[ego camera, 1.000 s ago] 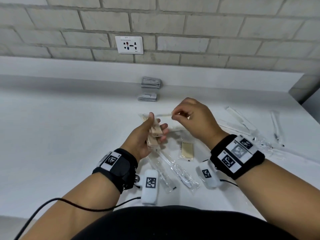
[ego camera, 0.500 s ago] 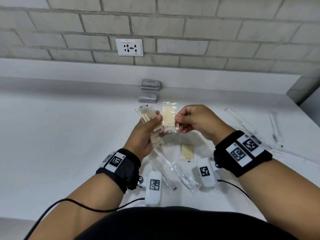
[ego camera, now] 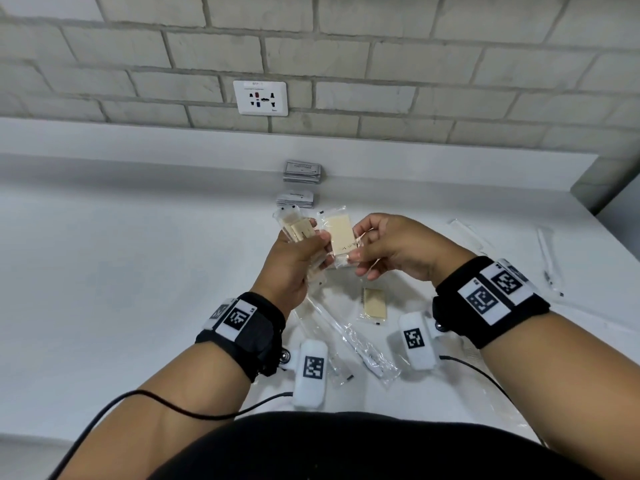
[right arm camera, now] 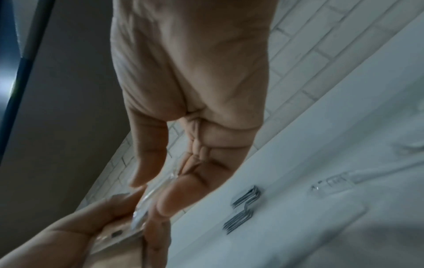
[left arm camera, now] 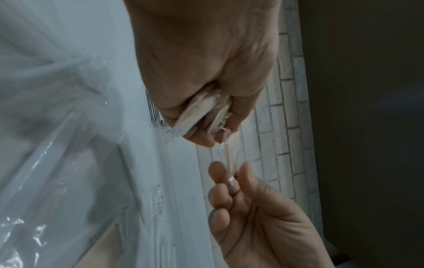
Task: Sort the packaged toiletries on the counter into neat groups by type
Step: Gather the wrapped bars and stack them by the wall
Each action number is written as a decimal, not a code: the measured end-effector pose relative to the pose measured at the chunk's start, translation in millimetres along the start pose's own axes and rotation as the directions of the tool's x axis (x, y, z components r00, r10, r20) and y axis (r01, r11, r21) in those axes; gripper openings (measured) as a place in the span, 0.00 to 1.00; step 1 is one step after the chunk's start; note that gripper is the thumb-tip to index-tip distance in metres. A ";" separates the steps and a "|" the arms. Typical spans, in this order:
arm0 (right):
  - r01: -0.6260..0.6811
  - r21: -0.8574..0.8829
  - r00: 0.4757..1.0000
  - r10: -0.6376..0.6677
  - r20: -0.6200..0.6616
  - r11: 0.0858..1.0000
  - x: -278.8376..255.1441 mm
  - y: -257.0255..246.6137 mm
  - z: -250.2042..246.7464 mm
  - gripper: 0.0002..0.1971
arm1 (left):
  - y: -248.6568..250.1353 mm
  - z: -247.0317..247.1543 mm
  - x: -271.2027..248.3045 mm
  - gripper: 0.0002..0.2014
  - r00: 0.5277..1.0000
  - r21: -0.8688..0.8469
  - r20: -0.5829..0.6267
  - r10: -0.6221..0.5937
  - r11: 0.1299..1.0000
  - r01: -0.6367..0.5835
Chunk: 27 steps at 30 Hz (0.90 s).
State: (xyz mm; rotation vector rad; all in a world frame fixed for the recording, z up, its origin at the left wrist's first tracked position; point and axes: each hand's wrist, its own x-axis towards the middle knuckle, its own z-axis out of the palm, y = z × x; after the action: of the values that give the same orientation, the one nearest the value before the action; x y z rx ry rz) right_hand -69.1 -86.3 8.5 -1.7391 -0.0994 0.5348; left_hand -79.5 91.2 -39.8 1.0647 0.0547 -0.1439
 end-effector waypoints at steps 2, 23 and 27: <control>-0.008 0.010 1.000 0.008 -0.021 1.000 1.6 4.1 3.6 0.13 | -1.1 0.5 -0.5 0.10 1.000 0.002 0.010 -0.006 1.000 0.006; 0.292 0.018 0.955 -0.291 -0.052 0.956 -0.1 12.0 2.0 0.16 | 17.0 -14.9 6.4 0.11 0.989 0.156 0.011 -0.146 0.977 0.142; 0.144 0.204 0.988 -0.129 -0.085 0.968 0.4 13.7 4.0 0.16 | 14.8 -6.3 6.4 0.11 0.996 -0.004 -0.081 -0.021 1.000 0.020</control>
State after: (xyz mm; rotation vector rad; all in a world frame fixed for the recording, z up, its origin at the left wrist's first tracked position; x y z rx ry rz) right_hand -73.4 -85.8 -5.2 -1.5303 -0.1082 0.3680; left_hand -70.9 103.1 -30.7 1.0668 0.1394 -0.1187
